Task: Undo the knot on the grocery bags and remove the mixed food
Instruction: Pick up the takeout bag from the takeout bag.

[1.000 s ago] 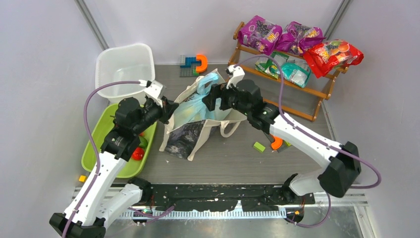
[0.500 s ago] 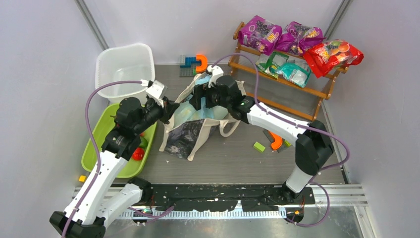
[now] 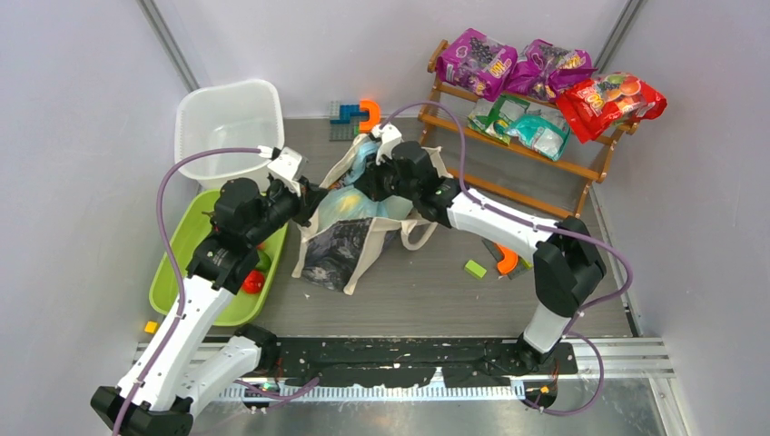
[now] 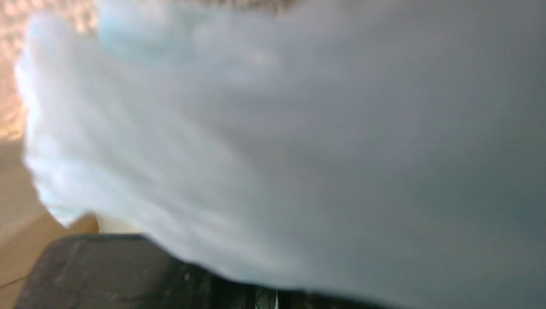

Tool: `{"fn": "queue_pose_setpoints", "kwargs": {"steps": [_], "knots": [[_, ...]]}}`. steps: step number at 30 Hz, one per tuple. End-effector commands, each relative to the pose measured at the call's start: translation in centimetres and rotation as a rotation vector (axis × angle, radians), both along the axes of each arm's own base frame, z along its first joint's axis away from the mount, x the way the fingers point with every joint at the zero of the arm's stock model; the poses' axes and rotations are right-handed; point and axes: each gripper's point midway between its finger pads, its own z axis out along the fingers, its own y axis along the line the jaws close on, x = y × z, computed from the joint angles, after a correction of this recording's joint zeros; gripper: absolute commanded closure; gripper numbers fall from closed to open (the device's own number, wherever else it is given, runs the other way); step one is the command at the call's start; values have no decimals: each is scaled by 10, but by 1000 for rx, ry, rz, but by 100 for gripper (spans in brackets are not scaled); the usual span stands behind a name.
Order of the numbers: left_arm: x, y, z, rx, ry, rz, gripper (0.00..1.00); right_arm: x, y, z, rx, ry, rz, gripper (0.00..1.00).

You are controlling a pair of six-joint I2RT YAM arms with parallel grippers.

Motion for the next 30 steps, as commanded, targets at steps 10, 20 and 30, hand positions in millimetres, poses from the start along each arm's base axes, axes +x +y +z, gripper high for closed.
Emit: {"fn": "queue_pose_setpoints", "kwargs": {"steps": [10,20,30], "knots": [[16,21,0,10,23,168,100,-39,-38,135,166,-304,15,95],[31,50,-18,74,108,364,100,-71,-92,222,244,-510,-59,95],[38,69,-24,105,136,456,100,-74,-149,283,159,-653,-242,95]]}}
